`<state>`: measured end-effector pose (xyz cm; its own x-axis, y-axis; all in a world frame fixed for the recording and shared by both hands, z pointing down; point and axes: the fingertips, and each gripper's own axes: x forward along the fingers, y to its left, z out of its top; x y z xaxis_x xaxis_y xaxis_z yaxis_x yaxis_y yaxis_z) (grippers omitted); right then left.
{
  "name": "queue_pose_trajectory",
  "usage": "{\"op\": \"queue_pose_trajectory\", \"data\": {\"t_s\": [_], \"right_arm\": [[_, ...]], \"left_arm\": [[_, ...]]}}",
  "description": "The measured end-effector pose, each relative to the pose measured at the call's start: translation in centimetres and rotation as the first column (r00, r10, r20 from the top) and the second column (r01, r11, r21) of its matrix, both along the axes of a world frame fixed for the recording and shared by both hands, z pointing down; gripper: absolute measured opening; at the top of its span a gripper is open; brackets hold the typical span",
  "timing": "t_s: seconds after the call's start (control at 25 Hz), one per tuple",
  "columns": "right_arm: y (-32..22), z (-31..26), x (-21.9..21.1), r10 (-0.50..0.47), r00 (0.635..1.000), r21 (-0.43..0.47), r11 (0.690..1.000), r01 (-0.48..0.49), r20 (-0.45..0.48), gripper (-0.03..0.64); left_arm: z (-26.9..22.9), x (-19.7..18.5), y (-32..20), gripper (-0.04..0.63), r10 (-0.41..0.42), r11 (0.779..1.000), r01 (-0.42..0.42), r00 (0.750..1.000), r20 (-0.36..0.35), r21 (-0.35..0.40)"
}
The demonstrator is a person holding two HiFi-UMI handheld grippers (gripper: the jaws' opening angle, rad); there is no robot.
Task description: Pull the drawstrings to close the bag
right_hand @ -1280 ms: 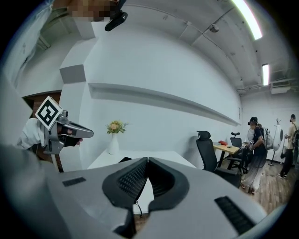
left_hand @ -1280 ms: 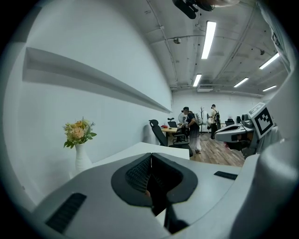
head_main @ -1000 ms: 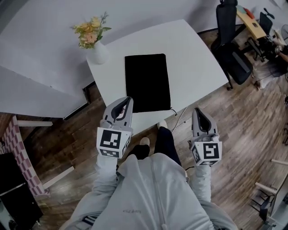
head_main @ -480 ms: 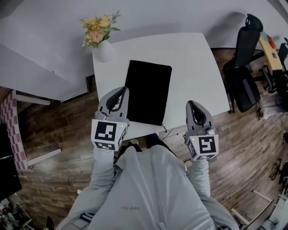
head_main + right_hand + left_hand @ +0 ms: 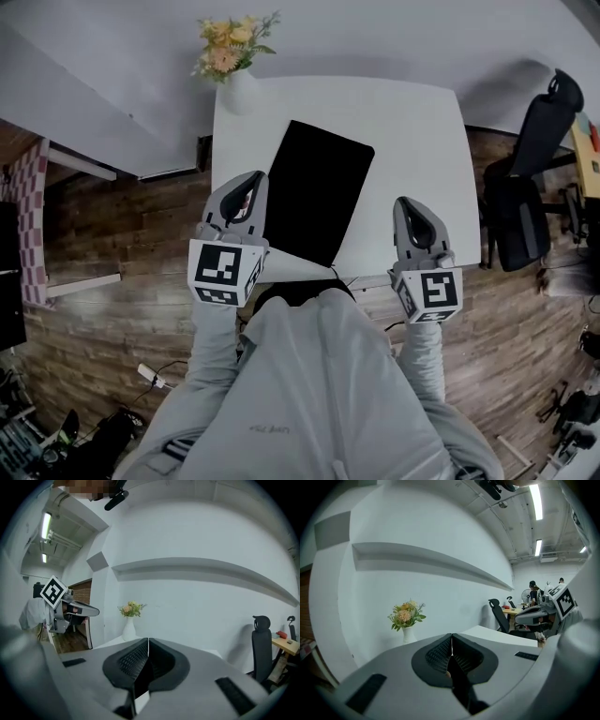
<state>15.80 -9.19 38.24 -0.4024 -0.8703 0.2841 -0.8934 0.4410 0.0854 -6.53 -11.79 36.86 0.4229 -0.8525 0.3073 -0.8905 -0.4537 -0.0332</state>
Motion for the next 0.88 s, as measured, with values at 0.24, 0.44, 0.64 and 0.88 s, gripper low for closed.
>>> {"op": "queue_pose_trajectory", "data": {"t_s": [0.24, 0.44, 0.64, 0.88], "right_arm": [[0.7, 0.7, -1.6, 0.01, 1.0, -0.028, 1.0, -0.01, 0.001, 0.023], [1.7, 1.8, -2.0, 0.033, 0.999, -0.056, 0.998, -0.033, 0.005, 0.023], [2.9, 3.8, -2.4, 0.034, 0.999, -0.105, 0.994, -0.034, -0.001, 0.023], [5.0, 7.7, -3.0, 0.042, 0.999, -0.208, 0.977, -0.038, 0.017, 0.023]], "left_arm": [[1.2, -2.0, 0.4, 0.026, -0.001, 0.999, 0.001, 1.0, 0.015, -0.039], [2.2, -2.7, 1.1, 0.026, 0.024, 0.998, -0.021, 0.999, 0.035, -0.06], [4.2, -3.4, 1.9, 0.028, 0.071, 0.992, -0.063, 0.995, 0.076, -0.108], [8.5, -4.0, 3.4, 0.028, 0.132, 0.972, -0.106, 0.984, 0.118, -0.209]]}}
